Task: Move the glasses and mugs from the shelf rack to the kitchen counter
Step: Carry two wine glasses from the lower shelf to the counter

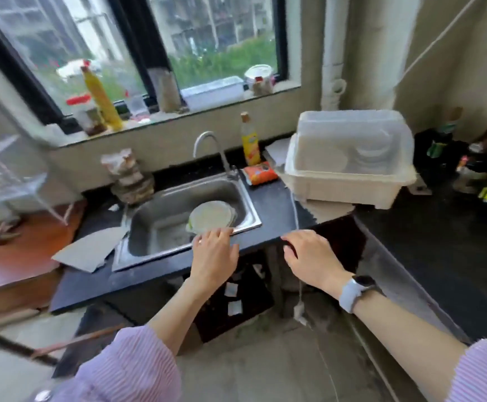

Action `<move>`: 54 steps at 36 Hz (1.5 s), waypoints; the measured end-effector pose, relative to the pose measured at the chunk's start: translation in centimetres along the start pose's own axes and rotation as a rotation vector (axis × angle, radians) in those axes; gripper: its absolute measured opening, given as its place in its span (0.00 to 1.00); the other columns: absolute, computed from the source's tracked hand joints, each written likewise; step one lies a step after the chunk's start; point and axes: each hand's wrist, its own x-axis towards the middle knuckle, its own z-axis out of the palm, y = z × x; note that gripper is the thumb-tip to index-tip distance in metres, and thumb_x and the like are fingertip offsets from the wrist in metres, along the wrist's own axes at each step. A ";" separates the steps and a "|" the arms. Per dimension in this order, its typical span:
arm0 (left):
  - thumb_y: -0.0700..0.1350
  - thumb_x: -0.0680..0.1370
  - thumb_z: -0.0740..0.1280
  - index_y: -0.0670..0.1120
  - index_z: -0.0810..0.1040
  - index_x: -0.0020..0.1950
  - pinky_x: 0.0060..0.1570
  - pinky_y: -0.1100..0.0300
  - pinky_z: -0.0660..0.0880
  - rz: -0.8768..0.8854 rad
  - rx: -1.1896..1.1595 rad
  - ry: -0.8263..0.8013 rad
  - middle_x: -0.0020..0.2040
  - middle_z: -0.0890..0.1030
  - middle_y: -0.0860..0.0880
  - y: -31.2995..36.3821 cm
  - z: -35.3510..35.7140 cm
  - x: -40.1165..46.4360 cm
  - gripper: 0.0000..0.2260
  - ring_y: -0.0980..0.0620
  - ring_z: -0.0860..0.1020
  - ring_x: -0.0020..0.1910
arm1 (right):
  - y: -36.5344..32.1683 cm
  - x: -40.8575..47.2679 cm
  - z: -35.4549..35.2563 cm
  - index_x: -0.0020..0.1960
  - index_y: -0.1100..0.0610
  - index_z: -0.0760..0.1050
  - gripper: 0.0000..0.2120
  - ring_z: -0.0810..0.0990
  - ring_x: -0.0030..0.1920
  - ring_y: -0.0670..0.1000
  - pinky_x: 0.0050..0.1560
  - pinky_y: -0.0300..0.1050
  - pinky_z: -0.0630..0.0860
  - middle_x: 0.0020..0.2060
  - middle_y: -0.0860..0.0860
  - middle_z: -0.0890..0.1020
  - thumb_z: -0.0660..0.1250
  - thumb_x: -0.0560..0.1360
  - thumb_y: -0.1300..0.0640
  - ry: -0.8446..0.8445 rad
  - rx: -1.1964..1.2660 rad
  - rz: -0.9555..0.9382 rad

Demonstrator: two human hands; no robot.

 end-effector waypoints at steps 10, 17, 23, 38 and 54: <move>0.46 0.76 0.63 0.43 0.74 0.62 0.60 0.48 0.70 -0.474 0.056 0.202 0.58 0.79 0.42 -22.3 -10.6 -8.9 0.16 0.42 0.75 0.58 | -23.7 7.8 10.0 0.63 0.55 0.72 0.17 0.72 0.63 0.55 0.64 0.50 0.66 0.61 0.53 0.77 0.58 0.76 0.55 -0.133 0.006 -0.501; 0.47 0.76 0.62 0.44 0.74 0.61 0.59 0.51 0.69 -0.726 0.093 0.282 0.58 0.78 0.43 -34.0 -14.8 -11.4 0.15 0.43 0.74 0.59 | -36.3 13.5 16.6 0.62 0.56 0.73 0.16 0.73 0.62 0.58 0.63 0.52 0.69 0.61 0.55 0.78 0.58 0.76 0.55 -0.220 0.060 -0.688; 0.45 0.77 0.62 0.43 0.74 0.60 0.60 0.48 0.71 -0.781 0.045 0.317 0.58 0.78 0.43 -43.8 -17.0 -8.0 0.13 0.43 0.74 0.58 | -44.2 20.8 22.0 0.63 0.55 0.73 0.16 0.72 0.63 0.55 0.63 0.45 0.64 0.62 0.53 0.78 0.57 0.77 0.55 -0.264 0.164 -0.754; 0.43 0.78 0.62 0.42 0.74 0.61 0.52 0.65 0.66 -0.825 -0.280 0.475 0.58 0.78 0.44 -62.8 -18.4 2.4 0.13 0.55 0.73 0.53 | -58.3 35.7 31.8 0.67 0.58 0.68 0.18 0.72 0.64 0.54 0.67 0.51 0.68 0.63 0.55 0.76 0.56 0.78 0.55 -0.384 0.287 -0.693; 0.45 0.78 0.62 0.43 0.68 0.67 0.56 0.63 0.70 -0.686 -0.595 0.490 0.61 0.76 0.46 -83.5 -15.2 12.8 0.18 0.54 0.75 0.56 | -68.7 46.4 43.9 0.69 0.59 0.64 0.19 0.71 0.63 0.50 0.65 0.43 0.67 0.61 0.52 0.74 0.56 0.78 0.57 -0.246 0.647 -0.229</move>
